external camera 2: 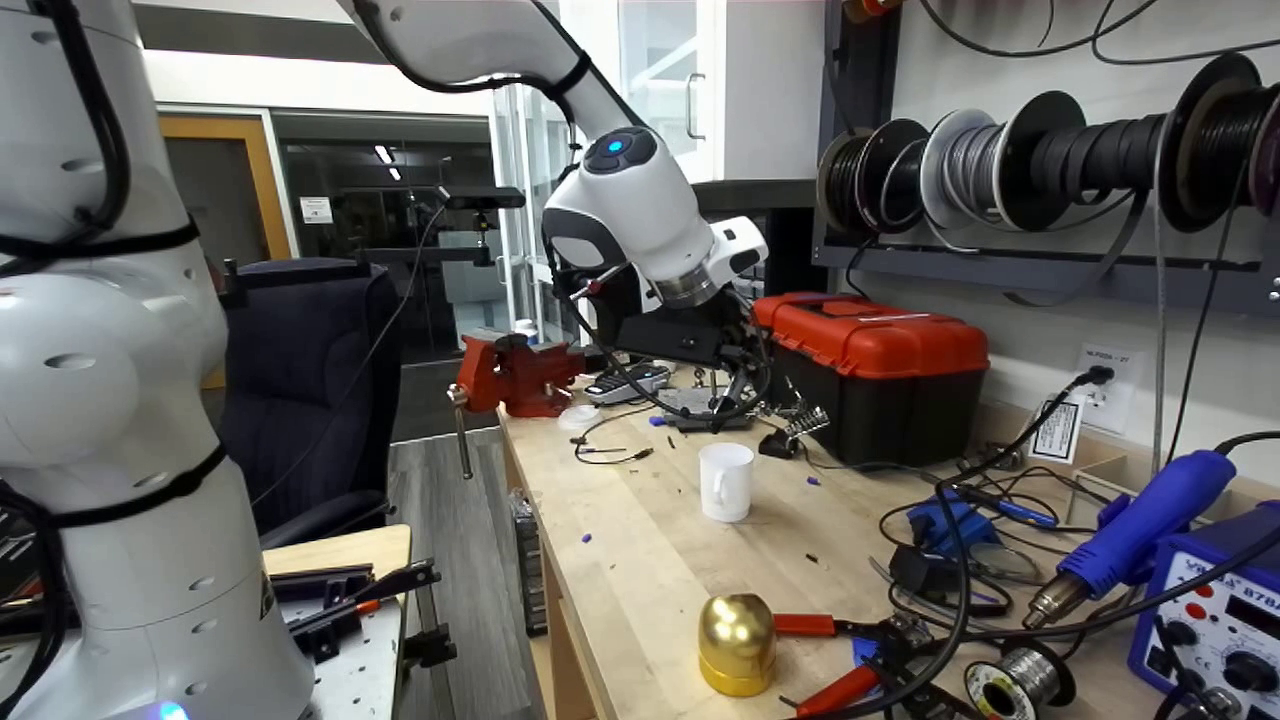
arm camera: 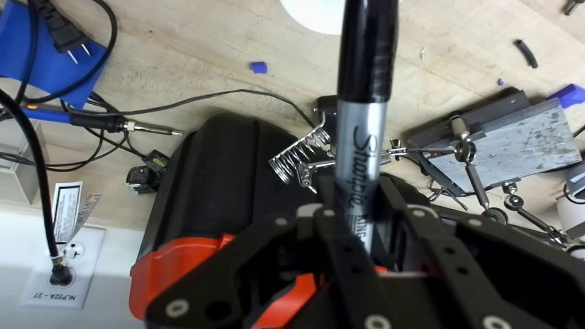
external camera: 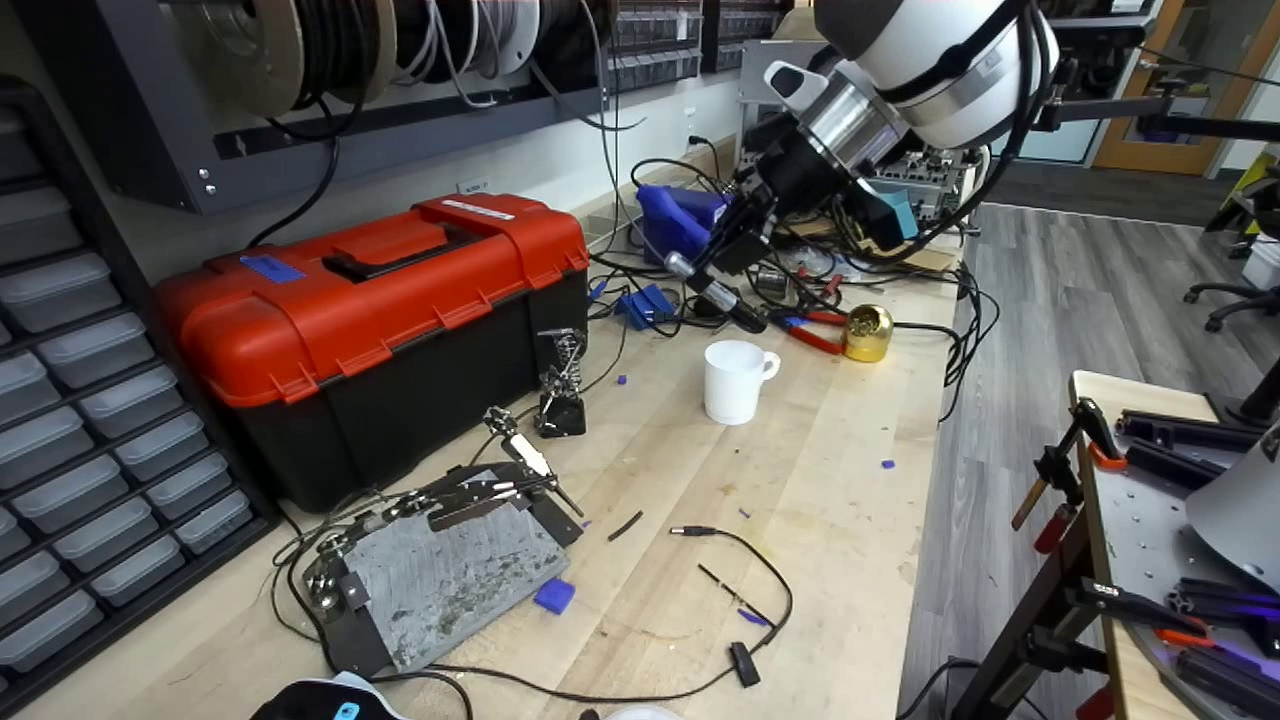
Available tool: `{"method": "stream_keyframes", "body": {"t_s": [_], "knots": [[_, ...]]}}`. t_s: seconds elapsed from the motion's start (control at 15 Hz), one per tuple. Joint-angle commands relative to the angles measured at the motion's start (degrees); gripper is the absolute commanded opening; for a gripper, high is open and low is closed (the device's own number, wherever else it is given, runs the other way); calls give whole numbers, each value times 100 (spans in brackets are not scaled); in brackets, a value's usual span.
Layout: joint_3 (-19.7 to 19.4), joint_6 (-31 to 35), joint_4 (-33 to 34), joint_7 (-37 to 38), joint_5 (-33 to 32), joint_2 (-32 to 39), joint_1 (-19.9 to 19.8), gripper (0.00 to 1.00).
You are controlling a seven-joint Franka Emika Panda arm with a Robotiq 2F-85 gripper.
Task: Pick up the marker and put it inside the white mug
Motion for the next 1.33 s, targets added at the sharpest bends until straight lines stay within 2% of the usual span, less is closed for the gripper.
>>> {"method": "stream_keyframes", "body": {"t_s": [0.0,0.4,0.8,0.87,0.93,1.07,1.27], "knots": [[-12,-25,141,-939,931,110,-23,6],[-24,-46,373,-2086,2079,470,-24,6],[-66,-19,733,-2850,2759,934,0,6],[-73,-41,751,-2876,2815,987,-3,18],[-82,-19,763,-2957,2867,1011,4,48],[-108,29,770,-3089,2988,1008,12,55],[-164,83,735,-3263,3181,891,11,74]]}}
